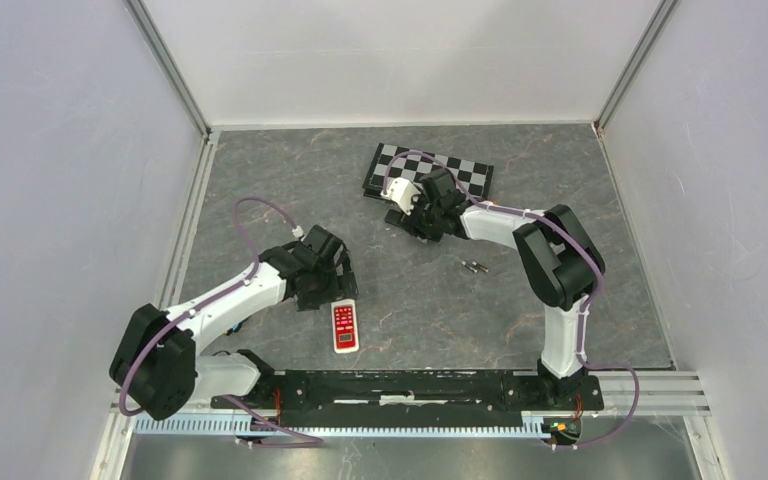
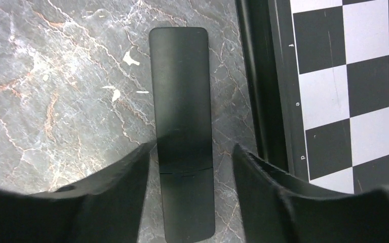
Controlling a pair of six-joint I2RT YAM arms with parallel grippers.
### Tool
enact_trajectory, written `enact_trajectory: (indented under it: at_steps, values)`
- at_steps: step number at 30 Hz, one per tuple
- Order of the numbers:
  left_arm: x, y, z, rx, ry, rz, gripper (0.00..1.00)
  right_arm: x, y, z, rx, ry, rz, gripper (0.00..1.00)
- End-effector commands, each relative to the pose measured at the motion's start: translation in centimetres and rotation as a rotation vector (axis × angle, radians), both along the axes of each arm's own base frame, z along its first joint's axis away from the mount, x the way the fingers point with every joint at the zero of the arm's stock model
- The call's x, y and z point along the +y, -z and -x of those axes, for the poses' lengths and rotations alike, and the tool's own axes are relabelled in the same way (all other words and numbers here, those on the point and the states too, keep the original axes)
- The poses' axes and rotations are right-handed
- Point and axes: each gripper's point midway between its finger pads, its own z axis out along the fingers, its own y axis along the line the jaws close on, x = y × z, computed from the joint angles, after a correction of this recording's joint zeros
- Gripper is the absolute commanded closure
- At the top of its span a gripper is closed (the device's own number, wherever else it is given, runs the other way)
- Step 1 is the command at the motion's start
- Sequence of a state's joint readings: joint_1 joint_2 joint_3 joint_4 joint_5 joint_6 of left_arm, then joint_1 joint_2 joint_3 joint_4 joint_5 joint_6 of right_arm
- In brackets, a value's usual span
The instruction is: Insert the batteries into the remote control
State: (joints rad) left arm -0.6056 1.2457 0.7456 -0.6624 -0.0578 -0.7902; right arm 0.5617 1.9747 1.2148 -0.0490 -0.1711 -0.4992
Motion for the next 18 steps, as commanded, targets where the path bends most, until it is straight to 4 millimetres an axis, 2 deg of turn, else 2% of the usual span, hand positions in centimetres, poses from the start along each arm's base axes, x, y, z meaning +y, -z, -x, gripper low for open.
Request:
enact_trajectory:
  at_steps: [1,4,10,12,15,16,18]
  values:
    - [1.0,0.6,-0.5,-0.026,-0.091,-0.054,0.00,1.0,-0.2,0.3,0.026,-0.063,-0.008,0.31]
    - [0.8,1.0,-0.1,-0.014,-0.070,-0.063,0.00,1.7,-2.3,0.3,0.014,-0.044,-0.080,0.24]
    - [-0.5,2.8,2.0,0.014,-0.014,-0.124,0.09,2.5,-8.2,0.9,0.004,0.100,-0.319,0.21]
    - [0.0,3.9,2.8,0.032,-0.032,-0.168,0.11,2.5,-9.4,2.1,0.032,0.144,-0.403,0.21]
    - [0.6,5.0,3.3,0.036,-0.055,-0.226,0.21,1.5,-10.7,3.7,0.046,0.224,-0.493,0.20]
    - [0.4,5.2,3.4,0.030,-0.049,-0.236,0.26,1.2,-10.9,4.2,0.070,0.267,-0.521,0.19]
    - [-0.3,5.3,3.4,0.009,-0.026,-0.254,0.30,0.3,-11.0,5.3,0.092,0.304,-0.538,0.19]
